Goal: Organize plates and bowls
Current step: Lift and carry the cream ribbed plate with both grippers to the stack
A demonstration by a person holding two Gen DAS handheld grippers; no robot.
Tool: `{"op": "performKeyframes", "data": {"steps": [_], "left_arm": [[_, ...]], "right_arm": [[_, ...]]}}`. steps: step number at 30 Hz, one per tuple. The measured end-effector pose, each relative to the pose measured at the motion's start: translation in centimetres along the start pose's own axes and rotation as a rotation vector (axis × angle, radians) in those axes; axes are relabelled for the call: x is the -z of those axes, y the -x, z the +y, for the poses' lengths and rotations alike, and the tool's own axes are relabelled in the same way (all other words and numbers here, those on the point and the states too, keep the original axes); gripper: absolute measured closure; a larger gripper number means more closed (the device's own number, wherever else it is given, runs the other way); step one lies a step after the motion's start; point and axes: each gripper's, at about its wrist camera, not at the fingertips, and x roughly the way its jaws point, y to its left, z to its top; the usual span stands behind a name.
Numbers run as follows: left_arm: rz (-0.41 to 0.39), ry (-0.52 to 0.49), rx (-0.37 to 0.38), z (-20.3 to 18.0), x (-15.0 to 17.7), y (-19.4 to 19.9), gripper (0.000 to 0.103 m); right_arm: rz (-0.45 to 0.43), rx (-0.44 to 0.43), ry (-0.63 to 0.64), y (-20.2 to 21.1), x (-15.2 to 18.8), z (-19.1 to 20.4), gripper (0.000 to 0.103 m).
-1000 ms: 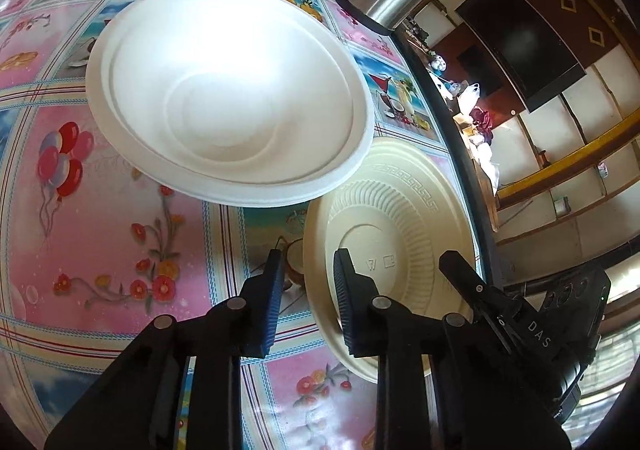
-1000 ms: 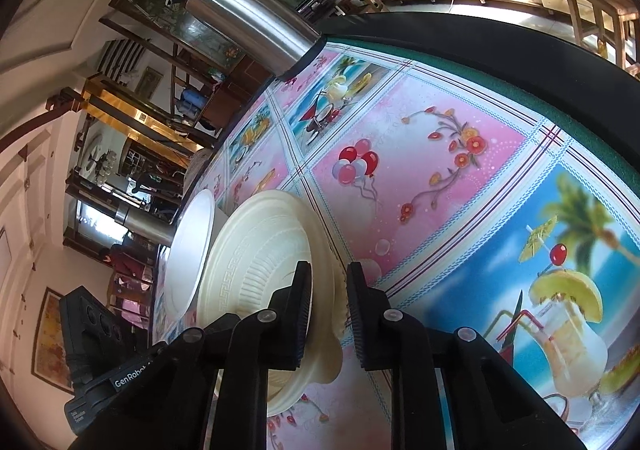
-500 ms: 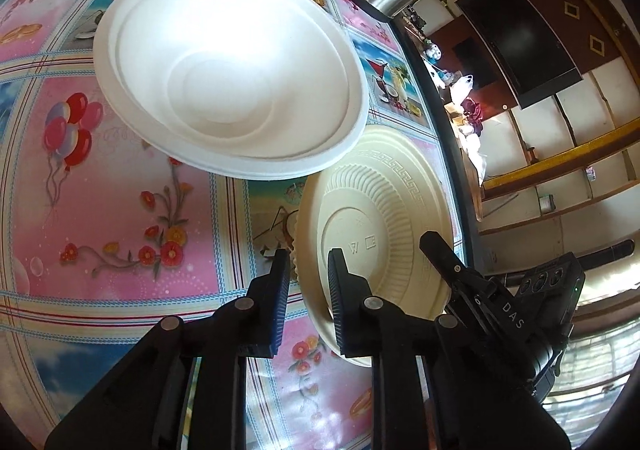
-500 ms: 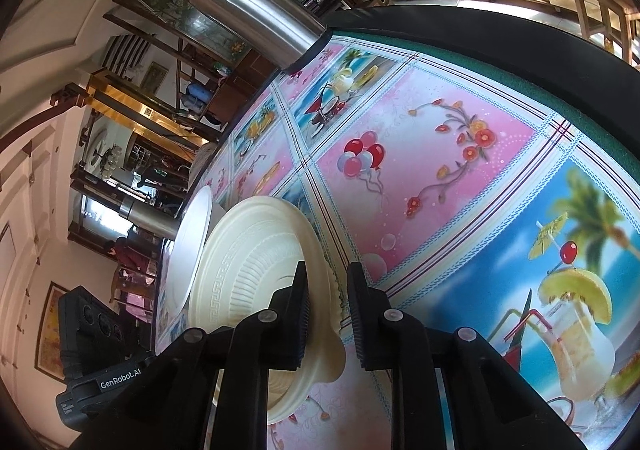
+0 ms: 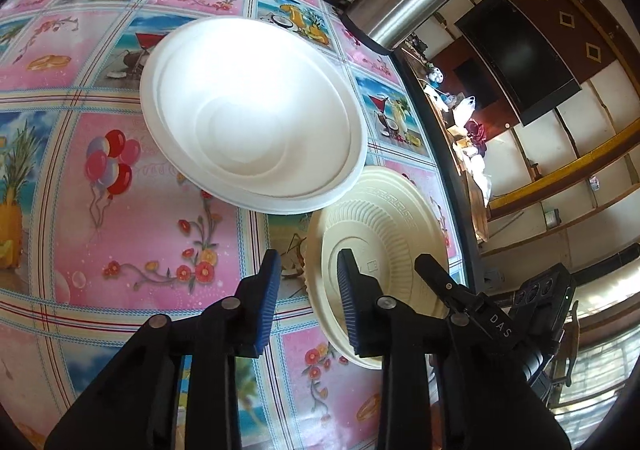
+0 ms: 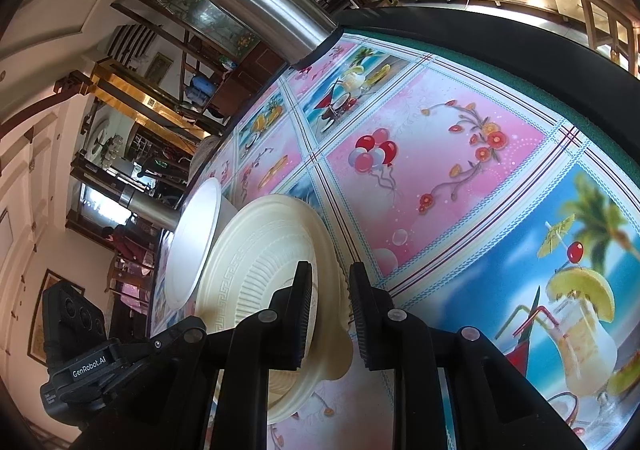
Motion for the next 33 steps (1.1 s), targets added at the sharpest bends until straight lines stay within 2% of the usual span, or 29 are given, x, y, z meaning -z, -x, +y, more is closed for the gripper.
{"op": "performKeyframes", "data": {"steps": [2,3,6,19,25,33], "left_arm": [[0.014,-0.011,0.003,-0.3,0.0,-0.4,0.083],[0.02,-0.014,0.003,-0.4,0.1,-0.7,0.089],[0.029,-0.021,0.004,-0.6,0.2,-1.1,0.095],[0.015,-0.006,0.015,-0.1,0.1,-0.9,0.095],[0.012,0.008,0.022,0.0,0.8,-0.2,0.095],[0.039,0.108,0.07,2.3,3.3,1.2,0.095]], "right_arm": [[0.004,-0.002,-0.005,0.0,0.0,-0.1,0.08],[0.006,-0.004,-0.008,0.0,0.0,-0.1,0.08],[0.007,-0.002,-0.006,-0.1,0.0,-0.1,0.08],[0.024,-0.018,-0.008,-0.4,0.3,-0.2,0.08],[0.027,-0.019,0.008,-0.5,0.4,0.0,0.085],[0.03,-0.05,0.009,0.0,1.1,0.2,0.088]]}}
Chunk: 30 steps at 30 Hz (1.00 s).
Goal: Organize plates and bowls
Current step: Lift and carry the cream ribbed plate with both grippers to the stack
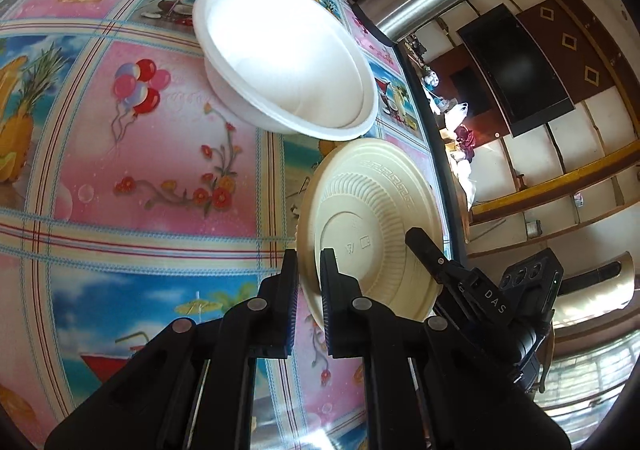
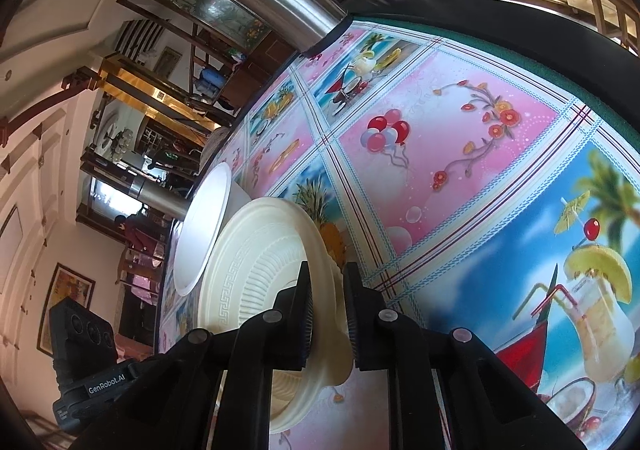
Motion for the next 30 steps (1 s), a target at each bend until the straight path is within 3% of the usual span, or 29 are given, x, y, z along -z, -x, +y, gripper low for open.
{"op": "performKeyframes", "data": {"steps": [8,30], "left_arm": [[-0.037,0.044,-0.04,2.7,3.0,3.3,0.094],[-0.16,0.108,-0.176,10.7,10.5,12.7,0.091]], "right_arm": [[0.024,-0.028,0.041,0.1,2.8,2.0,0.088],[0.136,-0.096,0.232,-1.0,15.2,10.5,0.088]]}}
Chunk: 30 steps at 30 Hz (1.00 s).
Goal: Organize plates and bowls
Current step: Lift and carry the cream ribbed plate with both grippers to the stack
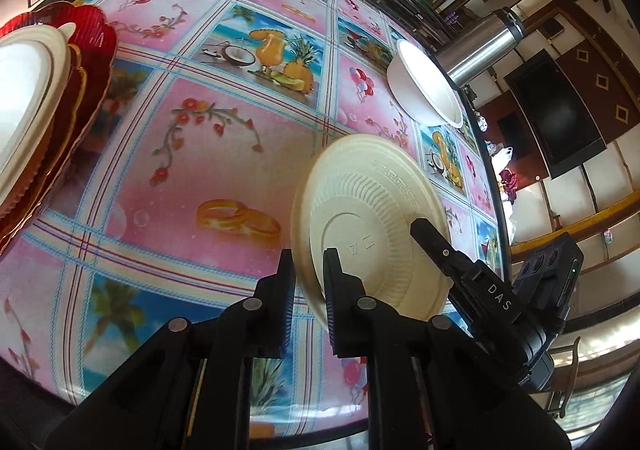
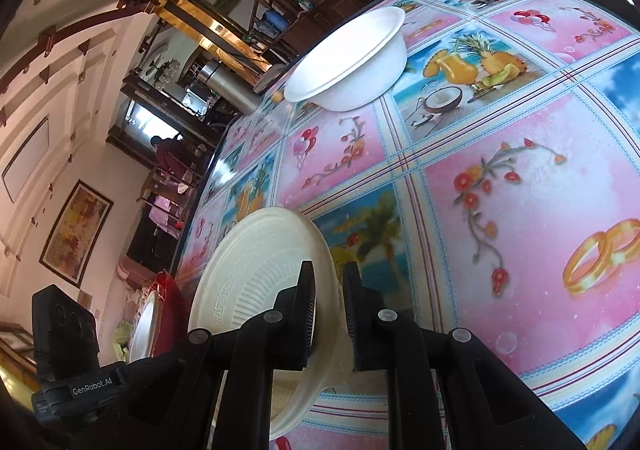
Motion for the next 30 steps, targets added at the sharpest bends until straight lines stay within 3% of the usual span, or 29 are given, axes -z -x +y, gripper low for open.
{"op": "performKeyframes", "data": {"steps": [16,30], "left_arm": [[-0.052,0.017,-0.028,5.7,3.3,5.4,0.091],[-0.207,0.056,-0.039,10.2,1.3,12.5,0.091]], "right_arm": [[0.031,-0.059,0.131,0.2,6.9,6.8,0.088],[0.046,-0.149,0.22,-0.8,6.2,16.7,0.09]]}}
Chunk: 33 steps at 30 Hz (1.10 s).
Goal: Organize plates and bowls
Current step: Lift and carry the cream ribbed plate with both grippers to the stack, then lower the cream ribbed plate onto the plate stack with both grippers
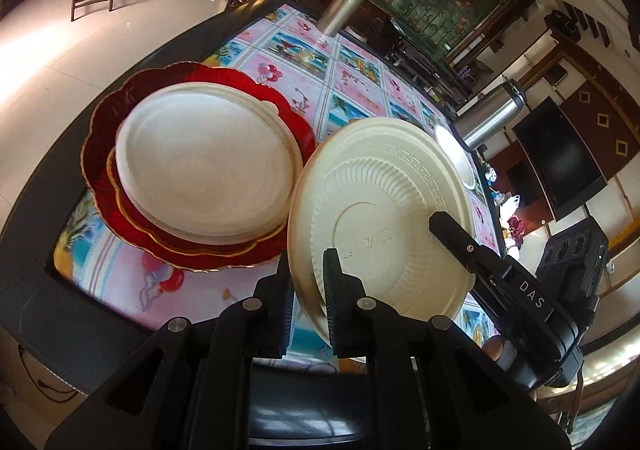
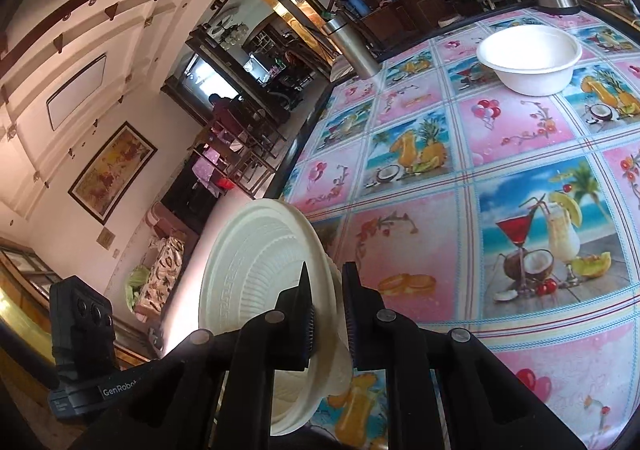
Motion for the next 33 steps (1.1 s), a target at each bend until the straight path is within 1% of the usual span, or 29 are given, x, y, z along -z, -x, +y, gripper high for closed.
{"op": "performKeyframes", "data": {"steps": [10,16,25,33], "left_arm": [[-0.105,0.033,-0.107,3.2,-2.3,2.3,0.091],[-0.148,0.044,-0.164,4.6,-3.7,2.5,0.091],[-0.147,0.054,-0.192,6.0,-5.0,1.2,0.091],[-0.131,0.059,-0.21,6.7,-5.0,0.5,0.091]], "right_arm": [[0.044,-0.039,0.041,-5.7,-1.1,5.4,0.09],[0.073,-0.059,0.053,-8.9,-1.3,7.3,0.089],[0.105,-0.059,0.039,-12.2,-1.3,8.0,0.089],[0.116,-0.043,0.034,-13.6,-1.1,7.6,0.089]]}}
